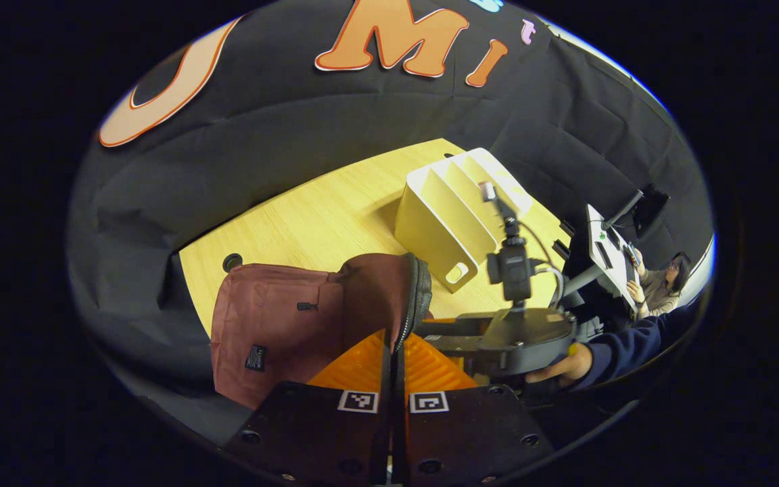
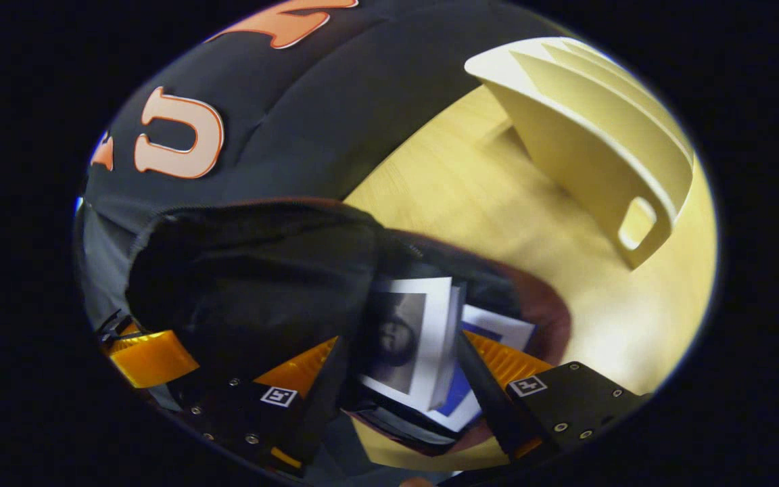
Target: Open the schoolbag, grab two books from the bookshelf and put them into the schoolbag.
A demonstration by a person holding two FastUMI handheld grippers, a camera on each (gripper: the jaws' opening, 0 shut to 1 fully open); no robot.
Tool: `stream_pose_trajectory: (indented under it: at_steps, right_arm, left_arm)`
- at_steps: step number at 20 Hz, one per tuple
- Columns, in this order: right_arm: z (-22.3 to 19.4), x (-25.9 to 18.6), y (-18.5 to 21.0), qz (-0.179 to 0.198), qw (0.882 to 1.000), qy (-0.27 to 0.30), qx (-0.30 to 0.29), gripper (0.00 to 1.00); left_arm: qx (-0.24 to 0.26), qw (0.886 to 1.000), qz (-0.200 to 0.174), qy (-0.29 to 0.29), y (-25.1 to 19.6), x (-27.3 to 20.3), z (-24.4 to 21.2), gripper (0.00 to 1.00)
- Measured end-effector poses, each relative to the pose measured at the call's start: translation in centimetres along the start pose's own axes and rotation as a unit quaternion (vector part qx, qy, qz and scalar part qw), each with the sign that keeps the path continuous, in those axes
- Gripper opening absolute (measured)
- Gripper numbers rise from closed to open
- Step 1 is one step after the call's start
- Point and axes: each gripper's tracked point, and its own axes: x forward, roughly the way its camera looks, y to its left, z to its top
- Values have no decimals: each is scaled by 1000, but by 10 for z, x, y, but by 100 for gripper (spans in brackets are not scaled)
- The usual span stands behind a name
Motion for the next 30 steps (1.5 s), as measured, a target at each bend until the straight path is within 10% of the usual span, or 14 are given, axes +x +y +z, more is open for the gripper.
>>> stream_pose_trajectory:
  at_steps: [12, 17, 20, 24, 30]
  right_arm:
    - [140, -137, -82, -37, 989, -120, -78, 97]
    - [188, -185, -96, -18, 982, -151, -114, 97]
    - [222, -211, -104, -9, 974, -180, -135, 97]
    - [263, -263, -105, -12, 945, -253, -208, 97]
    - [290, -324, -121, -26, 906, -316, -282, 97]
  left_arm:
    - [-34, 998, -18, -47, -89, 19, 24, 46]
    - [-66, 993, 6, -100, -135, 25, 49, 85]
    - [-62, 987, 61, -138, -157, 29, 64, 90]
    - [-74, 965, 143, -207, -182, 28, 88, 98]
    - [-98, 899, 252, -344, -175, 15, 128, 97]
